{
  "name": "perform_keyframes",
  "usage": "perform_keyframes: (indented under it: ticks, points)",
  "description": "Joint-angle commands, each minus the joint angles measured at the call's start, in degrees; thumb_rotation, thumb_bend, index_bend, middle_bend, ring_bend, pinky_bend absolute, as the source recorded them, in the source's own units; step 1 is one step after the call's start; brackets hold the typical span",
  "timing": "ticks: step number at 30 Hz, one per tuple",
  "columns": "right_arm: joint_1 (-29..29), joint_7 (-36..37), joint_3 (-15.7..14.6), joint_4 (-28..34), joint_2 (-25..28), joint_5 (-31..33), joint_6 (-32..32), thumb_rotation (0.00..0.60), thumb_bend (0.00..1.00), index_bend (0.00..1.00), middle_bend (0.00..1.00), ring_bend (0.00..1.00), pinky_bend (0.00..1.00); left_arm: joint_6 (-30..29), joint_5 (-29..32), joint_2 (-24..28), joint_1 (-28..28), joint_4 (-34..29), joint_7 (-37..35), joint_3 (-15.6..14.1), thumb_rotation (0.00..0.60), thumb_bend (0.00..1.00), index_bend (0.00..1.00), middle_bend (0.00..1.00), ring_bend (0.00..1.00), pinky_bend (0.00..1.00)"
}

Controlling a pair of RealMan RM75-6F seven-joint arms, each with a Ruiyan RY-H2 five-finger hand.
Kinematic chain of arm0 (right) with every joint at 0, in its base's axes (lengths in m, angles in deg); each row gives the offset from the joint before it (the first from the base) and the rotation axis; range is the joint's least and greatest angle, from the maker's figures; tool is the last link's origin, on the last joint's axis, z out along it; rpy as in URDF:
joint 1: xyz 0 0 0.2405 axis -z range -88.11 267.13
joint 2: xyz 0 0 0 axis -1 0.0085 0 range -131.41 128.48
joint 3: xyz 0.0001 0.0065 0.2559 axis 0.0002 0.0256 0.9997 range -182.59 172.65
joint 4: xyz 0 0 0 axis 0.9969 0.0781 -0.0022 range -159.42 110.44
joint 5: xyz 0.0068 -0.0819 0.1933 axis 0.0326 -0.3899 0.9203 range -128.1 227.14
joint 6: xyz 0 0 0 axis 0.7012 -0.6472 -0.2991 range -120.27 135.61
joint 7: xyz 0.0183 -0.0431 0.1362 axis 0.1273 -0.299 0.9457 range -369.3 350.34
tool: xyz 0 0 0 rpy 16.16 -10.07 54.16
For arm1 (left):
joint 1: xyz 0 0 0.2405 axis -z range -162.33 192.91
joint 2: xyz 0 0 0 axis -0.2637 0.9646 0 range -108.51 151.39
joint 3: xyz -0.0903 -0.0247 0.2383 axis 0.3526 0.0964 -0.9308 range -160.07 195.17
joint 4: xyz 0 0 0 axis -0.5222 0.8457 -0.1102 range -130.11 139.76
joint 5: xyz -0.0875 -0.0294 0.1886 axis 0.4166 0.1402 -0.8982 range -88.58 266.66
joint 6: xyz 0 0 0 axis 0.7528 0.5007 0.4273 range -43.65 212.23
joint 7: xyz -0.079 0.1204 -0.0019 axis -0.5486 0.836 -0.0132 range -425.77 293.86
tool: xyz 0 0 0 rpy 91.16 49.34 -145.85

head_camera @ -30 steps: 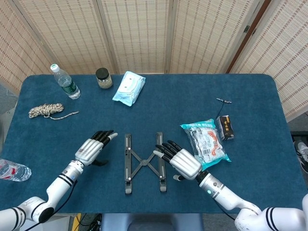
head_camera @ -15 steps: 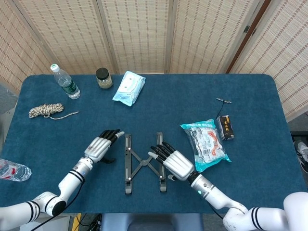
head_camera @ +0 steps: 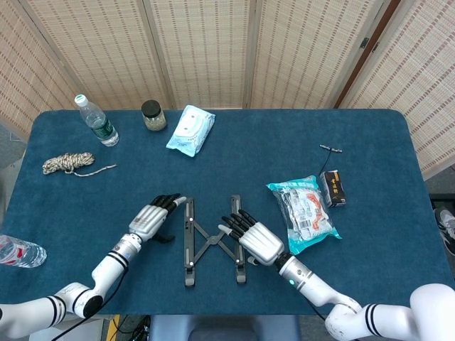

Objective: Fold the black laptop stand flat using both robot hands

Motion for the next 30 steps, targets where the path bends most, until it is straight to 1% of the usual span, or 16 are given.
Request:
perform_keyframes:
  ticks: [1,8,21,30]
  points:
    - [-0.18,-0.10,0.09,-1.33,-1.00,-0.62,-0.12,0.600,0.00,0.00,0.00,0.00,0.00,0.36,-0.11,-0.51,0.38,0.41,-0.22,-0.03,0.600,0.22,0.04,0.00,0.00,0.00]
    - [-0.27,0.39,0.00,-3.48,-2.44,-1.14,0.05,0.600,0.00,0.00,0.00,0.00,0.00,0.48,-0.18,-1.41,0.84,1.39,-0.74,0.01,0.600,0.22,0.04,0.00,0.00,0.00]
    - [-0.18,1.21,0.01,-7.90,-5.65,-3.24,-1.82,0.600,0.00,0.00,0.00,0.00,0.00,0.90,-0.05,-2.82,1.09,2.99,-2.20,-0.21,0.600,0.22,0.04,0.00,0.00,0.00]
    - [-0.39,2.13,0.18,-10.41,-7.26,-4.09,-2.41,0.600,0.00,0.00,0.00,0.00,0.00,1.66,-0.47,-3.18,1.83,2.84,-3.63,-0.08,0.600,0.22,0.03,0.00,0.00,0.00]
